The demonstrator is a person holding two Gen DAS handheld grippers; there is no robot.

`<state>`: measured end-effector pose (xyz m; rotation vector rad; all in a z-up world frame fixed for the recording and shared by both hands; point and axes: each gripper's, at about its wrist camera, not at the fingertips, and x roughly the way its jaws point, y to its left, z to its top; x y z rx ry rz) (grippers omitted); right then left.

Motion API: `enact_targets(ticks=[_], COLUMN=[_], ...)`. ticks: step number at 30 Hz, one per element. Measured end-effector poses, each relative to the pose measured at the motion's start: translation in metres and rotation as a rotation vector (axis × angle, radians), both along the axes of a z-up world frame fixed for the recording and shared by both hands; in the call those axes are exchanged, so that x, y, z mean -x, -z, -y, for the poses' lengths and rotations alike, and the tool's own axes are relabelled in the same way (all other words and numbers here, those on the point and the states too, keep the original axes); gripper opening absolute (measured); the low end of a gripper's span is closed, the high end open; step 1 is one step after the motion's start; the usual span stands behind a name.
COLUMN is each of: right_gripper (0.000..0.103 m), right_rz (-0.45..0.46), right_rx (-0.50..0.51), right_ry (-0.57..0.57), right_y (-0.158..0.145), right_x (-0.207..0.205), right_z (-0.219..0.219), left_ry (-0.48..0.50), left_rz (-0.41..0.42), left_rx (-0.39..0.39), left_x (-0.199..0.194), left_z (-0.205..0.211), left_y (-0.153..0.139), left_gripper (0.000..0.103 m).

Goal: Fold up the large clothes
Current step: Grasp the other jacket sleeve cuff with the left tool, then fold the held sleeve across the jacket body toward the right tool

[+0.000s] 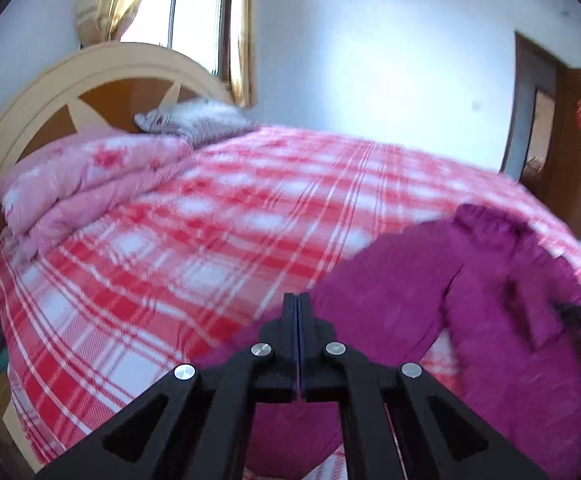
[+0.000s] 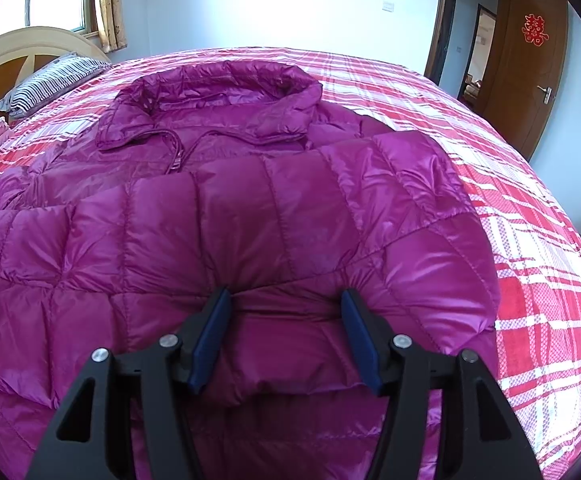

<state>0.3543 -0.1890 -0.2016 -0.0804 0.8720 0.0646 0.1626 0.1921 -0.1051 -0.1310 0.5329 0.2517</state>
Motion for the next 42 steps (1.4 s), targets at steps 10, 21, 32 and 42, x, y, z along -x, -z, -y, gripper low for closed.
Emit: enact_targets(ticks=[10,21,32,42], right_gripper=[0.063,0.063,0.064,0.066], right_rz=[0.003,0.005,0.004,-0.001], right_rx=[-0.013,-0.006,-0.008,0.003], right_ry=[0.002,0.003,0.002,0.004], right_y=[-0.001,-0.001,-0.001,0.000], right_x=[0.001,0.001,0.001,-0.001], right_z=[0.002,0.002,0.002,0.001], left_ry=[-0.147,-0.106,-0.015,0.139], left_rz=[-0.054,-0.196,-0.056,0.125], left_rx=[0.130,0.065,-0.008,-0.033], left_x=[0.012,-0.005,0.009,-0.001], left_z=[-0.041,-0.029,0.000,0.041], left_y=[0.038,0.087,0.023,-0.073], left_gripper=[0.090,0.060,0.010,0.010])
